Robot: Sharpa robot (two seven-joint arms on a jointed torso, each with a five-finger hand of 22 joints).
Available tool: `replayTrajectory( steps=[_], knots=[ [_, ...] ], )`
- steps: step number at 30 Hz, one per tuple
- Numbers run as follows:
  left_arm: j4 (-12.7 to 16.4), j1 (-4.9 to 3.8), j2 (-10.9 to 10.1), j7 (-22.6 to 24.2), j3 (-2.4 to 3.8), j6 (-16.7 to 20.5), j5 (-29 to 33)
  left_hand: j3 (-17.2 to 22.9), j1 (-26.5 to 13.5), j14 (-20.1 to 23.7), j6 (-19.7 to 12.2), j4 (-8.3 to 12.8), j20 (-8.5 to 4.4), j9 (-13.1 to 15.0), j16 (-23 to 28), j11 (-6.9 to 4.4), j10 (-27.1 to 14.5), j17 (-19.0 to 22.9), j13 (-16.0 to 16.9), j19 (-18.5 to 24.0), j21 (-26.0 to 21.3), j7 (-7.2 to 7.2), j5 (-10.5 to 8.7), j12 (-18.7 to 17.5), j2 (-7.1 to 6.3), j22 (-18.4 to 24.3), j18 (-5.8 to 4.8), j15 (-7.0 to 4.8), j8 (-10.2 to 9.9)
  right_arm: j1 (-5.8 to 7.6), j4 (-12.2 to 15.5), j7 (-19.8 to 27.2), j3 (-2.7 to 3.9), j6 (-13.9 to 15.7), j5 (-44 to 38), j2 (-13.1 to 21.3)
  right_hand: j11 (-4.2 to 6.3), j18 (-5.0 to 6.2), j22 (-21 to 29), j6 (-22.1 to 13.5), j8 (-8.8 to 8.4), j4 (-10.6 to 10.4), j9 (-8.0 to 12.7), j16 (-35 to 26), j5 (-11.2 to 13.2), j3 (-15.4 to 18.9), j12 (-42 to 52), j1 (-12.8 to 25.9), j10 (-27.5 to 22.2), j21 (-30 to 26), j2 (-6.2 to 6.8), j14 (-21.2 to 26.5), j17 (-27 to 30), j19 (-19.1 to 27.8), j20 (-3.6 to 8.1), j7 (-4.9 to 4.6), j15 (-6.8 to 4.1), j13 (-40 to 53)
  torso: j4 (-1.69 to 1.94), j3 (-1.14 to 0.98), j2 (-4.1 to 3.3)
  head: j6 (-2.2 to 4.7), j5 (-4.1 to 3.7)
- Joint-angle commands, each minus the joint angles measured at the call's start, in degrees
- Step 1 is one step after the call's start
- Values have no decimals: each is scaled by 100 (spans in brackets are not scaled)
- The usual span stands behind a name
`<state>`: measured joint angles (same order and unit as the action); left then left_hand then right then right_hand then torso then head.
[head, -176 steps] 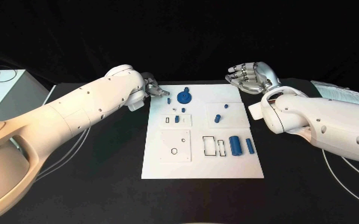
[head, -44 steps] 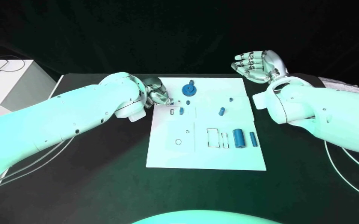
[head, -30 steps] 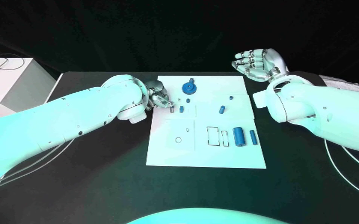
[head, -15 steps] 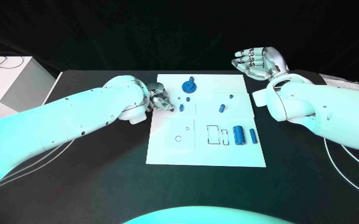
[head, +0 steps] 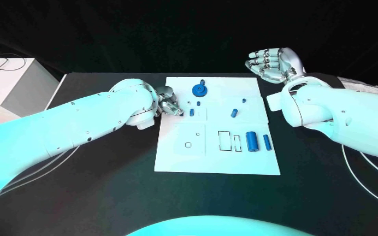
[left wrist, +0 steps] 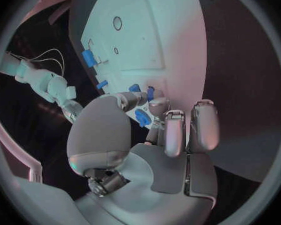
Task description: Assemble the parts on the task board
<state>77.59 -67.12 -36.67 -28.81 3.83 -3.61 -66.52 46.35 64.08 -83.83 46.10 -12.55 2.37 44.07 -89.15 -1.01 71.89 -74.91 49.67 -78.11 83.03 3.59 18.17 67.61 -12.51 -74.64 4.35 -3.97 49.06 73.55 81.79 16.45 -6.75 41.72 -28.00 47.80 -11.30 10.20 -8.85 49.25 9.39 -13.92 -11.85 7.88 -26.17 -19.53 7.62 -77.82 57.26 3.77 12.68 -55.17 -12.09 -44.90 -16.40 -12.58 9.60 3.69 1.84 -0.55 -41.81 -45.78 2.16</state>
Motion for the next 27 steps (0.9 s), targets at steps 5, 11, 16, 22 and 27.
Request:
replayTrajectory(
  steps=[5,11,16,22,27],
  knots=[
    [11,5,11,-1,-4,-116,-95,1095,2,-576,28,1081,-17,9,-13,1,33,-1376,-11,-29,23,-23,4,21,69,8,-50,-25,13,-4,16,98,2,21,-10,8,-9,31,10,58,-23,35,9,-27,-21,-14,-21,-26,41,8,-55,-47,8,-2,3,-220,-7,-4,0,-3,0,-22,-8],
    [14,5,17,-5,-7,-174,-129,1098,1,-577,28,1085,-18,9,-14,1,26,-1378,-27,-17,16,-23,2,12,68,23,-46,-25,13,-4,20,94,2,11,-5,12,-9,31,10,58,-23,35,9,-27,-21,-14,-21,-26,41,8,-55,-47,8,-2,3,-220,-7,-4,-2,-3,1,-21,-6],
    [8,5,33,-7,-8,-183,-147,1099,-2,-577,27,1088,-18,9,-14,1,32,-1379,-14,-10,13,-23,0,19,66,32,-44,-24,12,-5,24,88,2,-4,-3,14,-9,31,10,58,-23,35,9,-27,-21,-14,-21,-26,41,8,-55,-47,8,-2,3,-220,-7,-4,-2,-4,0,-18,-8],
    [-31,9,72,-6,-16,-168,-143,1048,-113,-579,28,1063,-16,14,-18,7,65,-1385,21,22,-9,-22,-28,45,32,70,-36,-17,18,-5,26,76,2,-18,-3,17,-8,31,15,63,-23,35,10,-29,-24,-17,-24,-24,47,8,-56,-53,12,-3,3,-219,-8,-4,-3,-5,-1,-30,-17],
    [-69,26,118,-3,-35,-142,-141,990,-212,-581,34,1018,-11,22,-21,-2,87,-1392,22,29,-18,-39,-41,52,28,76,-35,-19,29,-5,29,69,2,-28,-2,15,-8,31,15,63,-23,35,10,-29,-24,-17,-24,-24,47,8,-56,-53,12,-3,3,-219,-8,-4,2,-8,3,-22,-17]
  ],
)
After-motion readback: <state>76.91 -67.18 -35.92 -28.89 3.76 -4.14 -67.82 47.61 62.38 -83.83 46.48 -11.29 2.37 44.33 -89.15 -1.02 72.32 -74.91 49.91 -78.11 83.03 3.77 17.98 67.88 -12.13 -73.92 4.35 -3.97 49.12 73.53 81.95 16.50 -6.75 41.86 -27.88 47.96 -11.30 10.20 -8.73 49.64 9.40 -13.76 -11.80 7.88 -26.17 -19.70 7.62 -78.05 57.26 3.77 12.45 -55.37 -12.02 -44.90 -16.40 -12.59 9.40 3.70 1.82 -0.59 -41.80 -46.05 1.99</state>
